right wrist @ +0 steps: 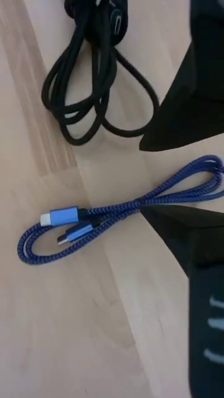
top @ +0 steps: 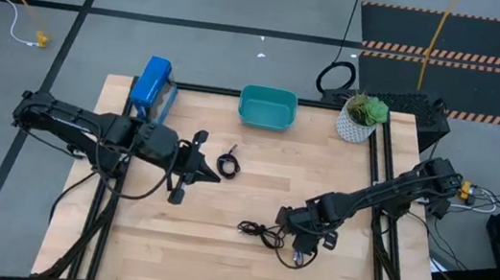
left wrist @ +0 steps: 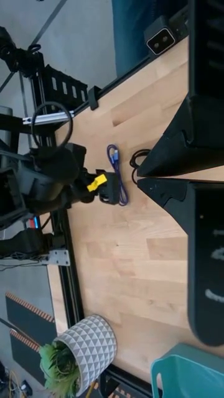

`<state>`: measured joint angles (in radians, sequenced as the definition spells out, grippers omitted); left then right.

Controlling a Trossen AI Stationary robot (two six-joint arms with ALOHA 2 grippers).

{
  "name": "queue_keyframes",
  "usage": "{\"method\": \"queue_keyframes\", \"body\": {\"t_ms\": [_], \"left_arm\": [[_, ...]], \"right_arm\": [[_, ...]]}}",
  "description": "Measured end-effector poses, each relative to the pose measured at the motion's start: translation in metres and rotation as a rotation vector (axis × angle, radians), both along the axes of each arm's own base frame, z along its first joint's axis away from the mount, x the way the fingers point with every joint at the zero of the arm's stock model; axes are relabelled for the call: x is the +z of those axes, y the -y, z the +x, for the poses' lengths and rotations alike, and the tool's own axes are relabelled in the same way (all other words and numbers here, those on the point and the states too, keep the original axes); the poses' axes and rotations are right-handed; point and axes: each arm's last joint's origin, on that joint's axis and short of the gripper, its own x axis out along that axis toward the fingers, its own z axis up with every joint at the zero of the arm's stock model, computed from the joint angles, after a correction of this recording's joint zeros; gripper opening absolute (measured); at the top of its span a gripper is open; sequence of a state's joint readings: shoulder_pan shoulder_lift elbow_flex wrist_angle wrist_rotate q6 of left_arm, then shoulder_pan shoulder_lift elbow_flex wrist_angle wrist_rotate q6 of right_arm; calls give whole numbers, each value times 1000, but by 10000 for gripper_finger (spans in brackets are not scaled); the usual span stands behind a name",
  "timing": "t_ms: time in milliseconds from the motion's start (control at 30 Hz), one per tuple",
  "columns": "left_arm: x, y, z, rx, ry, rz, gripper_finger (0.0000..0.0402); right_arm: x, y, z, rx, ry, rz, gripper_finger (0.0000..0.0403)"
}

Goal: Pick and place USB-C Cables
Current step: Put the blue charger cable into the blue bin

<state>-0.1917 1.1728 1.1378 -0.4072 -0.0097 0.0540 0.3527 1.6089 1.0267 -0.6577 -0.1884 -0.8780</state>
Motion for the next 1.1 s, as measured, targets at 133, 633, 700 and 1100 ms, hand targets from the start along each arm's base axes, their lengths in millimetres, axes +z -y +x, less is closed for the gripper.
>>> {"method": "queue_keyframes", "body": {"t_ms": [133, 633, 700, 1100], "left_arm": [[0, 0, 0, 0, 0, 0, 19], [0, 0, 0, -1, 0, 2, 19], [0, 0, 0, -1, 0, 2, 19], [0, 0, 0, -1, 1, 2, 19]], "right_arm": [[-11, 1, -3, 0, 27, 10, 143], [-34, 7, -14, -18, 26, 13, 137], [-36, 9, -14, -45, 33, 22, 126], [-39, 12, -14, -97, 22, 33, 10]]}}
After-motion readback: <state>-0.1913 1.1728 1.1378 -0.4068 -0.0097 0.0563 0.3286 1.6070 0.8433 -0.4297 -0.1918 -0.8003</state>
